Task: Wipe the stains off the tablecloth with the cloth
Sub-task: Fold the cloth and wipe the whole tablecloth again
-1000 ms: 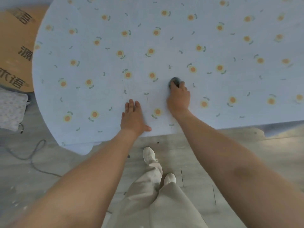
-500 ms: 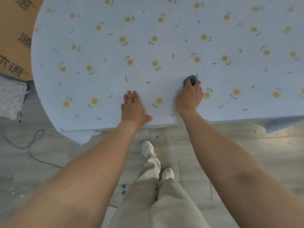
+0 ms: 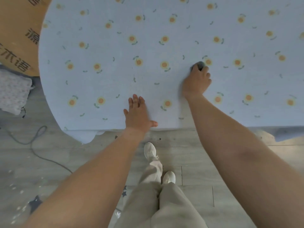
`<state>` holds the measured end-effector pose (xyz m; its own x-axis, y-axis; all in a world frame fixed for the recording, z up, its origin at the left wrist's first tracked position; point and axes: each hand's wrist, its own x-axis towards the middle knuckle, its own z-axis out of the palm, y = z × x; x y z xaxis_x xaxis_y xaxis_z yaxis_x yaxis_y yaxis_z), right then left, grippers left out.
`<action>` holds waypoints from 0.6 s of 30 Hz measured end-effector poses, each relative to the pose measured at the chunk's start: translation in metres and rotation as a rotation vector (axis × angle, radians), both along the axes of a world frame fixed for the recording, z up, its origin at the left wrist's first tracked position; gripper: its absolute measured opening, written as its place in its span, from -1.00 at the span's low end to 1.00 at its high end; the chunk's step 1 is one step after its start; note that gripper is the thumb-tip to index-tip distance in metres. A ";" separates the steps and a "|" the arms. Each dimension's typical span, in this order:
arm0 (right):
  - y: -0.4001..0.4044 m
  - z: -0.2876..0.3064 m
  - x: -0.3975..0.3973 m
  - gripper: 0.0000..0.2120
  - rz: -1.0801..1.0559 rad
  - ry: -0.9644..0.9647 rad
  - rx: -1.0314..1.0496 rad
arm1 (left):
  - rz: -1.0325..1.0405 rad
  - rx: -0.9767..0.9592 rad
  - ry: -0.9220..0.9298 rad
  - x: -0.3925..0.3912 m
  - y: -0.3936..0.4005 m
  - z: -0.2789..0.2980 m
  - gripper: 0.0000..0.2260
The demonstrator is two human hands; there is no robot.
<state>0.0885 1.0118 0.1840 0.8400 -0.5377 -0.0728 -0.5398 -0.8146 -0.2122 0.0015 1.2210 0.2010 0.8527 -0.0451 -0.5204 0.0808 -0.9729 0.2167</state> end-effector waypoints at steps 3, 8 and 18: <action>0.078 0.002 -0.011 -0.52 0.469 0.010 0.046 | -0.001 0.007 -0.006 0.000 0.001 0.001 0.15; 0.085 0.010 -0.083 -0.51 0.762 0.098 0.003 | 0.002 -0.010 -0.008 -0.003 0.000 0.003 0.15; -0.001 0.008 -0.105 -0.48 0.076 0.024 0.041 | 0.028 -0.034 -0.008 -0.019 -0.011 0.000 0.16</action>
<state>-0.0167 1.0108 0.1917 0.8760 -0.4687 -0.1143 -0.4822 -0.8442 -0.2341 -0.0175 1.2104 0.2013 0.8581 -0.0385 -0.5121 0.1060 -0.9624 0.2500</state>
